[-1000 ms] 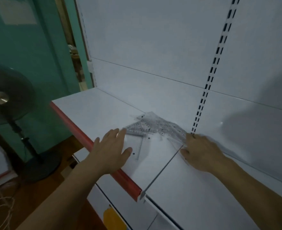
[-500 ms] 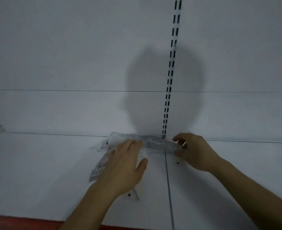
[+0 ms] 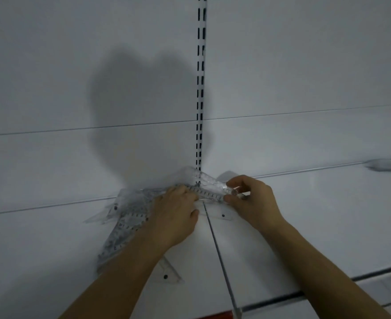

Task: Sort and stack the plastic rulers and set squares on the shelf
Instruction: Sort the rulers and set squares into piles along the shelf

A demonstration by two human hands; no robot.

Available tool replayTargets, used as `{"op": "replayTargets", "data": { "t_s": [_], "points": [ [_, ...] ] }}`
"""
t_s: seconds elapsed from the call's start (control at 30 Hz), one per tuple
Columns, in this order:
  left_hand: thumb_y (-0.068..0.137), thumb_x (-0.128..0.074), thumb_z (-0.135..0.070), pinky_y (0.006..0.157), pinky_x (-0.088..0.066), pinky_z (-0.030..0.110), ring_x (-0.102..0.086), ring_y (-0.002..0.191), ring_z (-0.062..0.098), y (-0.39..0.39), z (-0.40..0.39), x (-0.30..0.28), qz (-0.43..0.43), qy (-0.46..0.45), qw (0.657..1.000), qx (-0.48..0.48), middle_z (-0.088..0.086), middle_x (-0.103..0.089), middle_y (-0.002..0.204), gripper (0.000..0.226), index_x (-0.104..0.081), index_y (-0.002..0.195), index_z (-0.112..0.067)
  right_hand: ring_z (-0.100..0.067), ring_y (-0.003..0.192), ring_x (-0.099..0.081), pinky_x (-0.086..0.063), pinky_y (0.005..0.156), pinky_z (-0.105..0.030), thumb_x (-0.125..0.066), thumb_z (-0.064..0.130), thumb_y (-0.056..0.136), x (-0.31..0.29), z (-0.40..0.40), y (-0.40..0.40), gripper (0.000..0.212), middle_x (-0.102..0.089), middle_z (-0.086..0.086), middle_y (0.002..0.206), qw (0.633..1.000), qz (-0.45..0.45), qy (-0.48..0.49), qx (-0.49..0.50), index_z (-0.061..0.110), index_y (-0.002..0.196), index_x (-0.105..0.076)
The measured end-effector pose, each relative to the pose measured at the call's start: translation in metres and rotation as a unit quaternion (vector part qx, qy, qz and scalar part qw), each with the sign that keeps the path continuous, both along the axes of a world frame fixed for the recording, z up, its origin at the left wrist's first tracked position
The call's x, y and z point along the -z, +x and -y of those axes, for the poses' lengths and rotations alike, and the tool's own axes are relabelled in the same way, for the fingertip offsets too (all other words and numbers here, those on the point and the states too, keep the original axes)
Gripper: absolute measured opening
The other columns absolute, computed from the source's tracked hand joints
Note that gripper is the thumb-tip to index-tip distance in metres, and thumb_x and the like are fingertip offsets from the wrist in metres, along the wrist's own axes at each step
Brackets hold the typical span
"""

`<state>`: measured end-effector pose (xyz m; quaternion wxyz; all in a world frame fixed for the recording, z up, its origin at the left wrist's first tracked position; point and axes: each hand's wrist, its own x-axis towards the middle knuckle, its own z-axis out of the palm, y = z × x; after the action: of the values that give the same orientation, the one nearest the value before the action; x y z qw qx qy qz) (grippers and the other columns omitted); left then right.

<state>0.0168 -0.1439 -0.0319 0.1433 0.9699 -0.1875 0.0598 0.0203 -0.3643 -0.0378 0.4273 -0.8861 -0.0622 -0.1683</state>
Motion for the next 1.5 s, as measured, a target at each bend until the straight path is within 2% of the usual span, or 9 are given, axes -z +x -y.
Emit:
{"op": "replayTargets", "data": {
  "t_s": [0.4,0.57,0.73,0.87,0.93,1.07,1.27,1.4,1.5],
  "points": [
    [0.085,-0.074,-0.027,0.078,-0.05,0.044,-0.054,0.09,0.017,0.006,0.006,0.026,0.105,-0.093,0.987,0.078,-0.007,-0.057,0.101,0.005,-0.076,0.089,-0.026,-0.005,0.078,-0.065,-0.054,0.069,-0.02,-0.087,0.02,0.074,0.015,0.014,0.016,0.026,-0.072,0.007,0.087,1.0,0.001,-0.008,0.009,0.024,0.094,-0.071],
    [0.085,-0.075,-0.016,0.073,-0.053,0.043,-0.058,0.086,0.018,0.005,0.007,0.029,0.101,-0.132,0.981,0.1,-0.004,-0.063,0.093,0.009,-0.066,0.084,-0.017,0.002,0.078,-0.063,-0.046,0.063,-0.008,-0.085,0.017,0.077,0.012,0.011,0.015,0.026,-0.069,0.013,0.084,1.0,-0.005,0.002,-0.007,0.03,0.092,-0.068],
    [0.085,-0.074,-0.009,0.079,-0.053,0.036,-0.06,0.091,0.022,0.004,0.006,0.027,0.106,-0.133,0.979,0.114,0.0,-0.066,0.098,0.016,-0.068,0.098,-0.015,0.008,0.081,-0.062,-0.046,0.066,-0.007,-0.085,0.017,0.077,0.007,0.012,0.015,0.028,-0.068,0.017,0.087,1.0,-0.01,0.01,-0.005,0.03,0.093,-0.066],
    [0.086,-0.072,-0.001,0.077,-0.057,0.036,-0.067,0.086,0.022,0.008,0.002,0.024,0.135,-0.135,0.975,0.115,0.004,-0.071,0.096,0.019,-0.071,0.101,-0.012,-0.01,0.081,-0.069,-0.056,0.073,-0.022,-0.089,0.018,0.072,0.01,0.015,0.017,0.03,-0.073,0.012,0.087,0.999,-0.016,0.035,0.008,0.028,0.092,-0.069],
    [0.09,-0.07,-0.013,0.08,-0.055,0.03,-0.066,0.087,0.018,0.01,0.002,0.023,0.137,-0.156,0.973,0.103,0.002,-0.072,0.1,0.016,-0.071,0.106,-0.015,-0.015,0.082,-0.07,-0.058,0.077,-0.029,-0.089,0.018,0.071,0.011,0.016,0.017,0.03,-0.074,0.01,0.089,0.999,-0.012,0.042,0.007,0.025,0.095,-0.071],
    [0.085,-0.06,-0.057,0.091,-0.051,0.032,-0.06,0.1,0.011,0.005,0.001,0.029,0.07,-0.129,0.981,0.127,-0.01,-0.068,0.108,0.041,-0.073,0.105,-0.023,-0.007,0.085,-0.069,-0.057,0.079,-0.022,-0.089,0.02,0.073,0.012,0.017,0.014,0.03,-0.074,0.01,0.092,0.998,-0.002,0.062,0.006,0.022,0.097,-0.072],
    [0.087,-0.055,-0.064,0.09,-0.049,0.034,-0.056,0.103,0.009,-0.001,0.003,0.026,0.066,-0.078,0.986,0.13,-0.01,-0.061,0.111,0.044,-0.07,0.103,-0.026,0.0,0.079,-0.066,-0.049,0.07,-0.011,-0.086,0.017,0.078,0.01,0.012,0.007,0.026,-0.07,0.018,0.086,0.996,0.004,0.088,-0.022,0.028,0.094,-0.068],
    [0.074,-0.058,-0.072,0.095,-0.046,0.037,-0.049,0.106,0.008,-0.001,0.009,0.014,-0.047,-0.076,0.993,0.072,-0.014,-0.051,0.11,0.039,-0.06,0.095,-0.04,-0.001,0.077,-0.065,-0.049,0.066,-0.01,-0.083,0.019,0.081,0.0,0.012,0.001,0.022,-0.07,0.016,0.09,0.993,0.019,0.116,-0.032,0.027,0.095,-0.068],
    [0.081,-0.069,-0.057,0.096,-0.041,0.031,-0.043,0.113,0.008,-0.005,0.024,-0.001,-0.093,-0.027,0.994,0.043,-0.015,-0.044,0.114,0.027,-0.059,0.099,-0.04,-0.001,0.077,-0.065,-0.051,0.065,-0.013,-0.082,0.02,0.082,-0.014,0.018,-0.008,0.022,-0.07,0.015,0.095,0.991,0.029,0.123,-0.052,0.025,0.098,-0.068]
  ]
}}
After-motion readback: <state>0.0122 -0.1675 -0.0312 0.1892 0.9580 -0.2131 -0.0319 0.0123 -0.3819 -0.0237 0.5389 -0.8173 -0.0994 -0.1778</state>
